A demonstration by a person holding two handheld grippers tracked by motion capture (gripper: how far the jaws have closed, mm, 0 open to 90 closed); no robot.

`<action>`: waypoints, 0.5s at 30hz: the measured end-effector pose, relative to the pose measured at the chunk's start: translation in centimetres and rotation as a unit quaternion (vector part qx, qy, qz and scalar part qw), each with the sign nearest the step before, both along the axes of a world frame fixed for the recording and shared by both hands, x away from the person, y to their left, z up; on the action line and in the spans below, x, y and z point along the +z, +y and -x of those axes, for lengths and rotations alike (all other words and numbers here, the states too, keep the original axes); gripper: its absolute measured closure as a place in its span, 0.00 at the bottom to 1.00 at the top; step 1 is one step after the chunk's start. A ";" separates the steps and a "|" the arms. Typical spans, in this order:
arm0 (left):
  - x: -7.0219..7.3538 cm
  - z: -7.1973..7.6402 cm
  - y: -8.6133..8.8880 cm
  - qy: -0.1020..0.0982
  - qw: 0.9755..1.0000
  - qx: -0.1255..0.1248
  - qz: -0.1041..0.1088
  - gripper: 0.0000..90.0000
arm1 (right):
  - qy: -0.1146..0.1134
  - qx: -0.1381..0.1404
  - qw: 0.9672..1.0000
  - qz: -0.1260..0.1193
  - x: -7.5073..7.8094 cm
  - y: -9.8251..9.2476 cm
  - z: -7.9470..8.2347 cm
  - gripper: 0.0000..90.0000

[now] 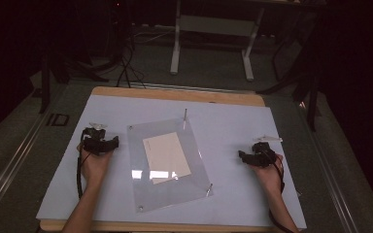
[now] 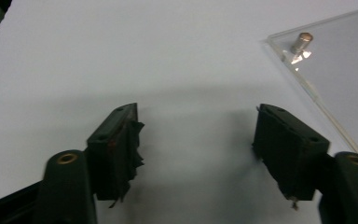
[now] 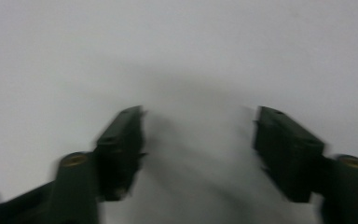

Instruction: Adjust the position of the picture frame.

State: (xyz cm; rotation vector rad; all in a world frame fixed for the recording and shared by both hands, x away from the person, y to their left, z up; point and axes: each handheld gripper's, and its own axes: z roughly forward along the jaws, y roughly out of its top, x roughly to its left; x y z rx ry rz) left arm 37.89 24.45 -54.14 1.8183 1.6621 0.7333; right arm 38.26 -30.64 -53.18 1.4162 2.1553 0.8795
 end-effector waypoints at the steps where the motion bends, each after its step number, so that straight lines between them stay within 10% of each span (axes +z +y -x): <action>1: 0.0 0.0 0.0 0.000 1.000 0.000 0.000 0.38 | 0.000 0.000 1.000 0.000 0.0 0.0 0.0 0.40; 15: 1.8 0.6 -0.3 -0.009 0.997 -0.055 0.046 0.45 | 0.000 0.081 0.997 -0.019 0.9 1.8 1.2 0.54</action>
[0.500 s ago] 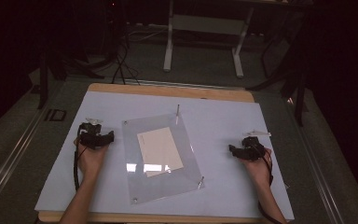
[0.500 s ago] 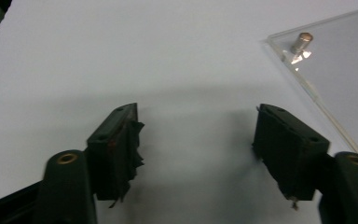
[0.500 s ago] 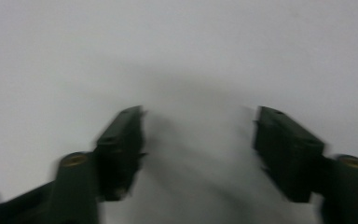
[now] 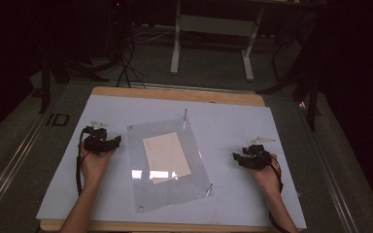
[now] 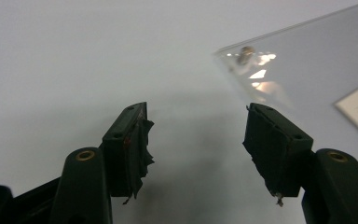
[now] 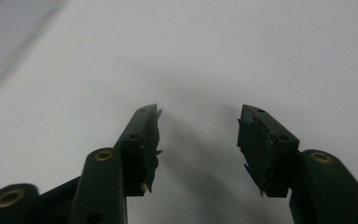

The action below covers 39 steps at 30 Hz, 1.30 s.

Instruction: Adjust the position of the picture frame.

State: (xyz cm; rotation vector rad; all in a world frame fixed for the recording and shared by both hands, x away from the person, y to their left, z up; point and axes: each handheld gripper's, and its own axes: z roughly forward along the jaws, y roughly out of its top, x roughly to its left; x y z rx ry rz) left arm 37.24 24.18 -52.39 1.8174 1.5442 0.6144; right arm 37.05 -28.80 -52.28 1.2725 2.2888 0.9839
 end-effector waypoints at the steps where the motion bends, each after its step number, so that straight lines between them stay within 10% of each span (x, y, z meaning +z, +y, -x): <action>1: 0.2 0.0 0.0 -0.003 1.000 -0.007 0.005 0.45 | 0.004 0.007 1.000 -0.014 0.2 0.0 0.1 0.56; 8: 1.8 0.3 -0.8 -0.022 0.998 -0.059 0.008 0.45 | 0.009 0.047 0.998 -0.037 1.1 0.8 1.2 0.59; 39: 2.5 -1.6 -2.9 -0.020 0.994 -0.096 0.055 0.44 | 0.026 0.212 0.977 -0.024 0.6 4.9 7.9 0.74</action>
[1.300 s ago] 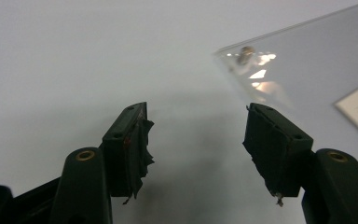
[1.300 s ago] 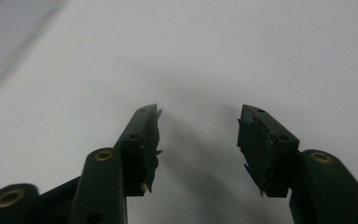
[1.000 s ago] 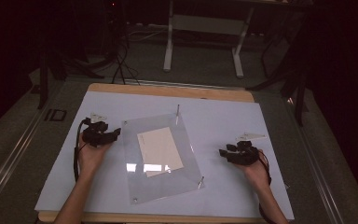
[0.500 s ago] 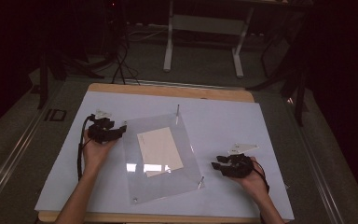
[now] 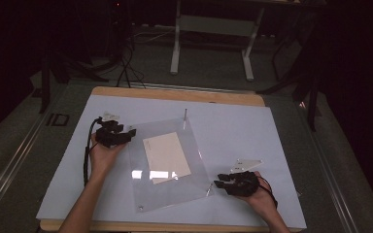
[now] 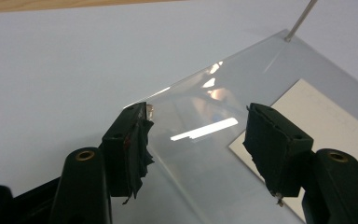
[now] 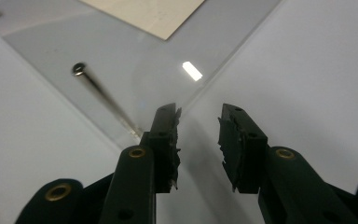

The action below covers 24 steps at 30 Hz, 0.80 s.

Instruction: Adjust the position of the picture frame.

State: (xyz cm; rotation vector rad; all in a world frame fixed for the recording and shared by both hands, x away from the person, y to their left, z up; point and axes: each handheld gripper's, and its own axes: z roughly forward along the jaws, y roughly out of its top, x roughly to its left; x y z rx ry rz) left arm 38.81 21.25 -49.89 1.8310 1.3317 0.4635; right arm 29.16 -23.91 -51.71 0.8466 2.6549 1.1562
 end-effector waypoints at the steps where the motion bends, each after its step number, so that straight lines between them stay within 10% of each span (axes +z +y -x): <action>1: 0.0 0.0 -0.1 0.001 1.000 0.000 0.002 0.44 | 0.001 0.004 1.000 0.002 0.0 0.1 0.1 0.74; 11: -0.1 -0.7 -0.9 0.005 1.000 -0.015 -0.006 0.44 | 0.001 0.082 0.997 0.015 -0.3 1.0 1.5 0.75; 24: -1.0 -1.9 -3.1 0.002 0.998 -0.058 -0.039 0.52 | -0.036 0.073 0.997 0.003 -0.2 3.2 1.9 0.92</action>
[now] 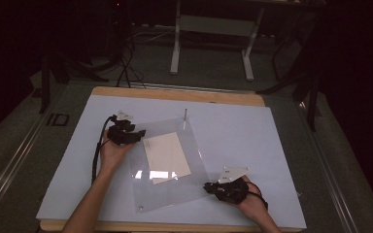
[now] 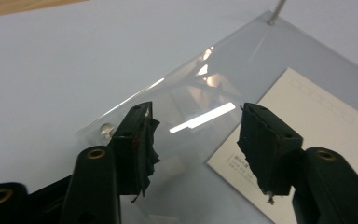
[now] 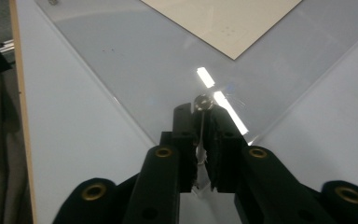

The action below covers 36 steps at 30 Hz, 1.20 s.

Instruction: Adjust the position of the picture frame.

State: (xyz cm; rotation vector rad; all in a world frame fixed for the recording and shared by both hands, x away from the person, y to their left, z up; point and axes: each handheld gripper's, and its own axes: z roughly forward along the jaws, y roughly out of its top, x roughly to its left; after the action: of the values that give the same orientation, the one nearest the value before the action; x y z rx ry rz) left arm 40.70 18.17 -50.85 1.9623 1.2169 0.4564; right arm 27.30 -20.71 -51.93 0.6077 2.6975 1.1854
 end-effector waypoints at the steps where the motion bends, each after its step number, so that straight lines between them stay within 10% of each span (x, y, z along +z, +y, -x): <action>1: -0.1 -0.2 -0.3 -0.001 1.000 -0.007 0.004 0.53 | -0.001 -0.002 1.000 -0.001 0.0 0.0 0.1 0.93; 15: -0.6 -4.2 -3.8 -0.011 0.997 -0.062 0.032 0.56 | -0.006 -0.011 1.000 -0.003 -0.4 0.0 0.3 0.91; 36: -1.6 -10.3 -11.7 -0.018 0.990 -0.136 0.017 0.53 | -0.008 -0.028 1.000 0.003 -0.5 0.3 0.5 0.93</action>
State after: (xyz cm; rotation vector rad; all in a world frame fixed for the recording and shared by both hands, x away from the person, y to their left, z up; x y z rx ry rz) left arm 51.01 6.46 -52.49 2.0438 0.9117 0.3269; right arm 26.75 -20.38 -52.45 0.6650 2.6517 1.1645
